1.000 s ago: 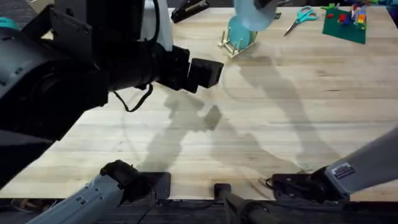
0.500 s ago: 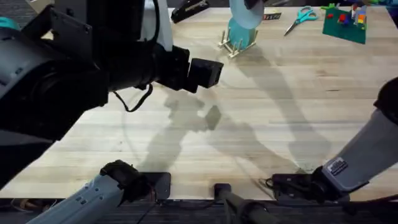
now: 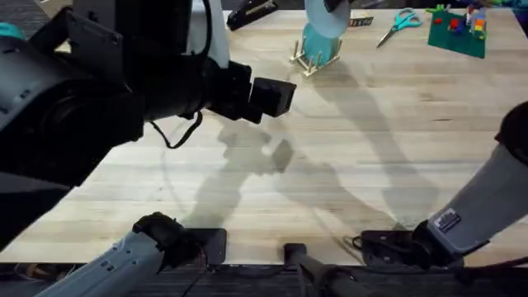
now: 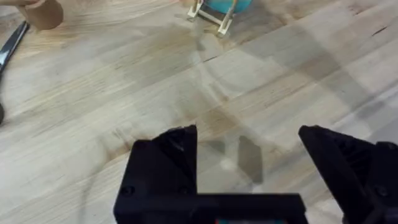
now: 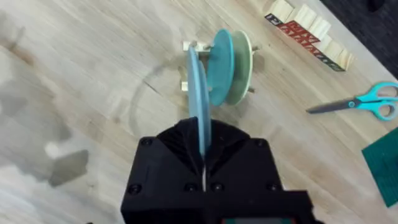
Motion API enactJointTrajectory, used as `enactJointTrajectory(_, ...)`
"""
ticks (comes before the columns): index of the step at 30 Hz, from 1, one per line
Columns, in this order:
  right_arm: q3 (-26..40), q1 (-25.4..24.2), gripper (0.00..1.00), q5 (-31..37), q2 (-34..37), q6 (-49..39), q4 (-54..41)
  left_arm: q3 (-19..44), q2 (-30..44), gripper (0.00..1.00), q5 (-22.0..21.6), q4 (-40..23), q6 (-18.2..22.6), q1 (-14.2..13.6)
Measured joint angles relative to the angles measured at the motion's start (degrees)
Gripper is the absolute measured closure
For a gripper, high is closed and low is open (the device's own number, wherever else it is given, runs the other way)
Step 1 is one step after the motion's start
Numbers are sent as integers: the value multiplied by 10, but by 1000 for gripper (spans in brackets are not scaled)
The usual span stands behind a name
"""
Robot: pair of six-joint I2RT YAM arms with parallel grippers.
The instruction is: Pick up the plates from the table one by one and place each into a slot on the dish rack.
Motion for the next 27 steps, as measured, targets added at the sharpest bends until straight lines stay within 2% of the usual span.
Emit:
enactJointTrajectory(13, 2, 0, 972, 0, 83, 0, 49, 0, 0, 5, 0, -13, 0, 0)
enactJointTrajectory(27, 2, 0, 972, 1, 121, 0, 81, 0, 0, 6, 0, -13, 0, 0)
